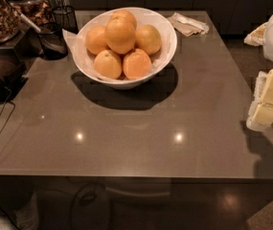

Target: Pick orange from white bowl

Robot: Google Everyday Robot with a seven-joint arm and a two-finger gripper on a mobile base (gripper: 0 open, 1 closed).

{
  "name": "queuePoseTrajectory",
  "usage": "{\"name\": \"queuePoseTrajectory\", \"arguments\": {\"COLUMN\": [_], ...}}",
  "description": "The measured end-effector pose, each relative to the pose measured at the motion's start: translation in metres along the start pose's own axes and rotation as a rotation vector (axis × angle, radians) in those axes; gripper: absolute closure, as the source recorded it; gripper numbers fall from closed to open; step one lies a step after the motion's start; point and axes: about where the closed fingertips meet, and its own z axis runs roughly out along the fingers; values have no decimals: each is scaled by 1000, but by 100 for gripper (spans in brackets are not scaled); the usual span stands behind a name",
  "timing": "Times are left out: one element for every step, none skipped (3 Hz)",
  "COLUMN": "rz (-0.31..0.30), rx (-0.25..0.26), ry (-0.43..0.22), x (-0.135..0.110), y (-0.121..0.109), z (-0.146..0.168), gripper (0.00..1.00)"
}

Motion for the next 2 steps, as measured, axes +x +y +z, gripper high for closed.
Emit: {"name": "queuePoseTrajectory", "arguments": {"rz": [0,8], "rx": [0,8], "ry": [0,-19], "x": [0,-7], "y": [0,-4], "z": [0,-2], "gripper": [0,0]}}
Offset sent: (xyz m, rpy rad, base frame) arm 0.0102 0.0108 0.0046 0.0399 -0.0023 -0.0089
